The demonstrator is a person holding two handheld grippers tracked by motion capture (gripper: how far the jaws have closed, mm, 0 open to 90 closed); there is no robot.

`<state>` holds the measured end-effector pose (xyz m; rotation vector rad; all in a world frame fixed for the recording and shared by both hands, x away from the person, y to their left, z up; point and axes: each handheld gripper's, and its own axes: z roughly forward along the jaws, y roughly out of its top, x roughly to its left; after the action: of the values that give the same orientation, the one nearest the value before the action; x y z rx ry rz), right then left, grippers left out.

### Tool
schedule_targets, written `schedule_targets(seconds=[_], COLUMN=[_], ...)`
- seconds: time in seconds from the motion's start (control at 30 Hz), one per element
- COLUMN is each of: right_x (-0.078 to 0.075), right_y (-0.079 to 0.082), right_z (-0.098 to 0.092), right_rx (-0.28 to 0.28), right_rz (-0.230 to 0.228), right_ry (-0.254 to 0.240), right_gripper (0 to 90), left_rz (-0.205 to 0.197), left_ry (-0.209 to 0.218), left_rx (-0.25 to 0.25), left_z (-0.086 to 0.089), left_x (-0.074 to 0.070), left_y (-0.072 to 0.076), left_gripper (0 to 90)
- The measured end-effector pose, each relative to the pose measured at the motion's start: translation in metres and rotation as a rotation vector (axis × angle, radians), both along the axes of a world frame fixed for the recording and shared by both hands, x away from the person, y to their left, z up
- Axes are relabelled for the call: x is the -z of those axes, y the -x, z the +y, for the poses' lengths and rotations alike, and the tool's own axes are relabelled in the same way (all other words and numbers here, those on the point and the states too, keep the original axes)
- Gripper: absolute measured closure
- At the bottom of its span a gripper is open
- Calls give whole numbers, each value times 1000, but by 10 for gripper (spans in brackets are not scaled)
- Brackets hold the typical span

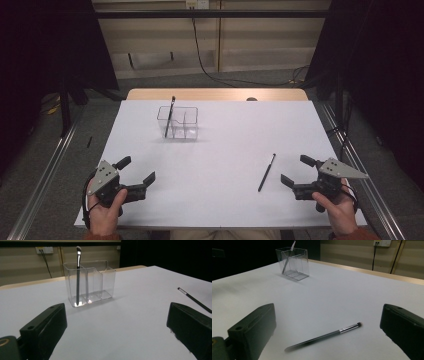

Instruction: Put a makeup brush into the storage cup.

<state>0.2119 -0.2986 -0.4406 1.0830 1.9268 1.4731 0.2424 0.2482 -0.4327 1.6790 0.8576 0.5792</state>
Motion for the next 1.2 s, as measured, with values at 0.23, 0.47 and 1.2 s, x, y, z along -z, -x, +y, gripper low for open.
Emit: schedule_targets(seconds=[0.23,0.47,1.2], right_x=[-1,-10,-30], right_y=[-13,-27,-79], right_z=[1,-1,15], right_rx=[22,21,91], right_rz=[43,73,168], right_ry=[-25,-35,87], right_gripper=[12,16,42], left_rz=[8,12,9], left_ry=[-2,8,12], left_rx=[9,-1,-21], left_z=[-1,-1,3], left_x=[0,1,0], left_y=[0,-3,-4], left_gripper=[30,30,30])
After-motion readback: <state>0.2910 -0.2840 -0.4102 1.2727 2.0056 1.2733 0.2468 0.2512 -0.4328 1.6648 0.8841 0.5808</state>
